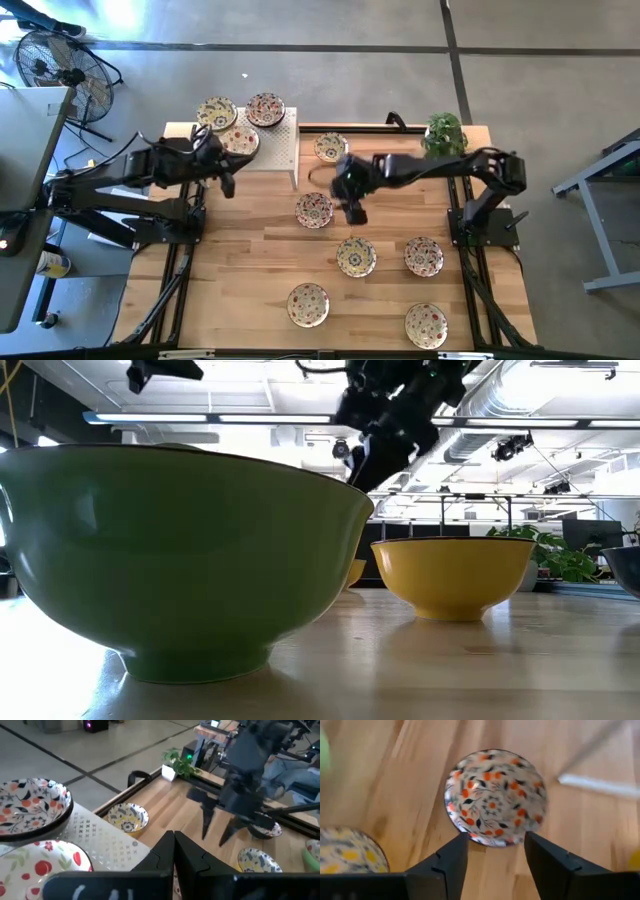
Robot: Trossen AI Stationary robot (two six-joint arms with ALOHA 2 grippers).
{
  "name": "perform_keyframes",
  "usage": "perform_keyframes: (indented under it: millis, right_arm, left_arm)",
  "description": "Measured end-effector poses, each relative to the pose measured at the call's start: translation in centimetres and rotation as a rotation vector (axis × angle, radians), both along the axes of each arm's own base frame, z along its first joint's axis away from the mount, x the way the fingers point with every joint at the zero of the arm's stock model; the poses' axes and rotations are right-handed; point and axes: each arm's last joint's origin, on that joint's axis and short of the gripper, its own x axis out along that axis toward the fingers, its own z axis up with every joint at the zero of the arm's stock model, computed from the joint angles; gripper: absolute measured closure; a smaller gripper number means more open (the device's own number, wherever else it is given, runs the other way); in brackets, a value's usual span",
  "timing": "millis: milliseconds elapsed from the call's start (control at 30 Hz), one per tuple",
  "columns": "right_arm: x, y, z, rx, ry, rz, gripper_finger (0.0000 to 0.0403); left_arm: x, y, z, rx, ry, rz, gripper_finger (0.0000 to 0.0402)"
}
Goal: Pick & Place Mini bowls
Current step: Stack the green patterned bowl on top of the green patterned bowl on the shelf
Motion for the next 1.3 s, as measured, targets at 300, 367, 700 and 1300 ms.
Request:
perform_keyframes:
  millis: [300, 367, 700, 1300]
  right_arm:
    - [1.8, 3.9, -4.5, -0.329, 0.125, 0.334, 0.0232]
    - [2.1, 4.1, -5.4, -0.375, 0.141, 0.365, 0.0239]
    - [3.4, 4.0, -7.6, -0.427, 0.125, 0.412, 0.0297]
    - [1.2, 4.0, -1.4, -0.550, 0.055, 0.348, 0.0394]
  left_arm:
    - [-1.3, -0.3, -0.2, -0.021, 0.021, -0.052, 0.0401]
    - [-1.4, -0.3, -0.3, -0.024, 0.036, -0.056, 0.0401]
    - [-1.5, -0.4, -0.7, -0.034, 0.080, -0.068, 0.0401]
    - [-1.3, -0.3, -0.8, -0.228, 0.002, 0.017, 0.0401]
